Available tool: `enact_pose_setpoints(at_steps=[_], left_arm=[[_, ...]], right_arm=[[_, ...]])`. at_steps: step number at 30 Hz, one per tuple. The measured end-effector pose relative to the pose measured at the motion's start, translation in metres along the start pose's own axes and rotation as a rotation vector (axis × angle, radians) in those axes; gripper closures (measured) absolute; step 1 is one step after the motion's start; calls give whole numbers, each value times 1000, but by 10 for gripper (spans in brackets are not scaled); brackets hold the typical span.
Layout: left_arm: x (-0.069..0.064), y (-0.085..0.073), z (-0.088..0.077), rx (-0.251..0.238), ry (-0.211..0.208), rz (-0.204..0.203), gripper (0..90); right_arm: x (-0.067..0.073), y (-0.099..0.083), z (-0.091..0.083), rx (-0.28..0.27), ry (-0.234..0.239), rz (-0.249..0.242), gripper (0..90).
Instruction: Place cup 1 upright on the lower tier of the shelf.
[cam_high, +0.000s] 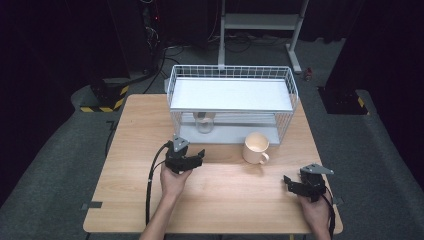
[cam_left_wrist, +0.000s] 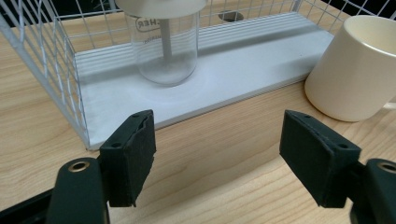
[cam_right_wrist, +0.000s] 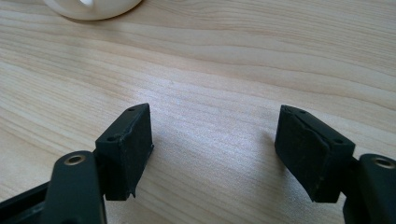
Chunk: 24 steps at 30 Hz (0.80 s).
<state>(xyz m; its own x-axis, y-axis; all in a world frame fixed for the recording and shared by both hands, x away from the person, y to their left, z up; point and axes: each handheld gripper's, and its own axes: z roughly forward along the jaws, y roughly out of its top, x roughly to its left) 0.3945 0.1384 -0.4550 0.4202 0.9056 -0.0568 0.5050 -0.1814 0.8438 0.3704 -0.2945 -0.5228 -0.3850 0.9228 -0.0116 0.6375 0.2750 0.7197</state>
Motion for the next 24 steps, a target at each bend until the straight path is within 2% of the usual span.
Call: enact_pose_setpoints(at_steps=[11, 14, 24], left_arm=[[-2, -9, -8, 5, 10, 6, 268], [-3, -12, -10, 17, 12, 22, 268], [-5, -25, -17, 21, 20, 17, 264]], right_arm=[[0, 0, 0, 0, 0, 0, 278], [0, 0, 0, 0, -1, 0, 277], [0, 0, 0, 0, -1, 0, 277]])
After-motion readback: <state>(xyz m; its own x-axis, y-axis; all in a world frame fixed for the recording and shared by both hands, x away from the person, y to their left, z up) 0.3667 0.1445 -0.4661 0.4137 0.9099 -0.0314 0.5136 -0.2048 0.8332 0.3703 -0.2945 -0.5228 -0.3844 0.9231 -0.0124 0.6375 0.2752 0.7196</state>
